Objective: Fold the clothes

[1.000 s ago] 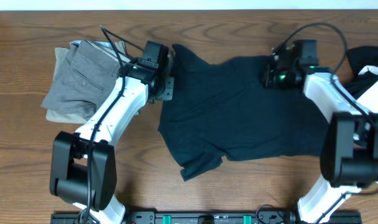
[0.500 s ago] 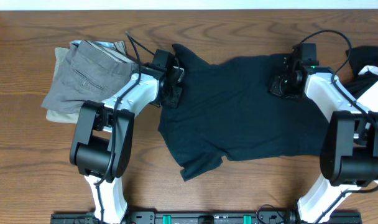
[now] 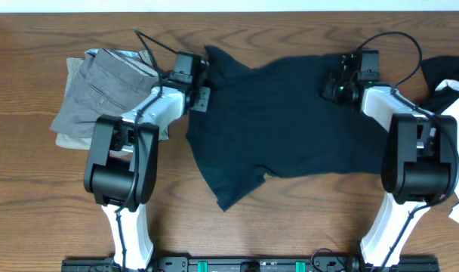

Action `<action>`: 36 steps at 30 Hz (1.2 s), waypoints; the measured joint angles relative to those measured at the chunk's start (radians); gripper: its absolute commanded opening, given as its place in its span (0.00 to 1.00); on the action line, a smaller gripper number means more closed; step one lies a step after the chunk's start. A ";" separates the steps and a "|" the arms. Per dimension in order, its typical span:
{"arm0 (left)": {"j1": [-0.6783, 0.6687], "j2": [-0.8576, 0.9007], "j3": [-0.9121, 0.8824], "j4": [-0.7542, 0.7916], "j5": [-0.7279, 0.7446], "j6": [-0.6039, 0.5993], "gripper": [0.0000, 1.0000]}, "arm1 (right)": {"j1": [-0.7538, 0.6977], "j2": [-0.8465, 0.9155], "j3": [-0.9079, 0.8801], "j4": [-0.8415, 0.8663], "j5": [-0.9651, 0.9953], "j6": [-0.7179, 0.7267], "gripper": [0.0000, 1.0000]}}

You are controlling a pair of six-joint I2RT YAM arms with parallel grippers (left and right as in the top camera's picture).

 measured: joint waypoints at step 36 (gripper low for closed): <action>-0.060 -0.515 0.309 -1.056 0.172 -0.163 0.65 | -0.130 -0.578 -0.024 -0.522 -0.165 -0.121 0.41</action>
